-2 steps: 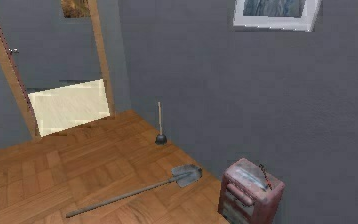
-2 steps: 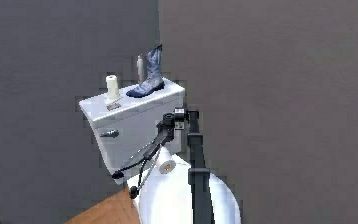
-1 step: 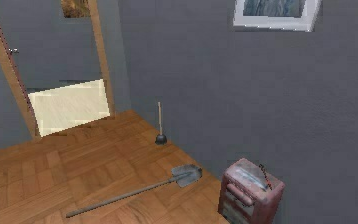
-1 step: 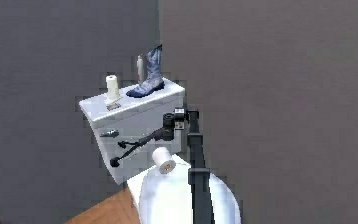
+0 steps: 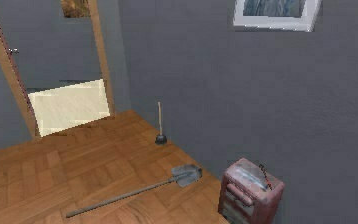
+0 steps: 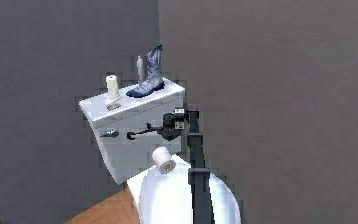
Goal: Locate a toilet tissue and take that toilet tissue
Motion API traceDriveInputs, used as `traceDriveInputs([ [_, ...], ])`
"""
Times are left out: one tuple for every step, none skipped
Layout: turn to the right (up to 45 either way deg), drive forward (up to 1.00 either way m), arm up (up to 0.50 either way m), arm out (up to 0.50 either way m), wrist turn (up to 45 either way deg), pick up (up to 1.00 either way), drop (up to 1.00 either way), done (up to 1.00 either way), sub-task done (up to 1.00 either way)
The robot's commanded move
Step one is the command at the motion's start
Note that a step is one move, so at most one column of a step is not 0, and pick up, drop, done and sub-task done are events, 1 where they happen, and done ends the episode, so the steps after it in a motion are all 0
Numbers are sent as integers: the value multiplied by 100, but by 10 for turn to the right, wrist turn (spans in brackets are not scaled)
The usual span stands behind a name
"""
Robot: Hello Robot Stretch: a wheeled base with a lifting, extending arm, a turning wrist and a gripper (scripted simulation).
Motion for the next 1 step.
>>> traceDriveInputs([
  [0, 0, 0, 0, 240, 0, 0, 0, 0],
])
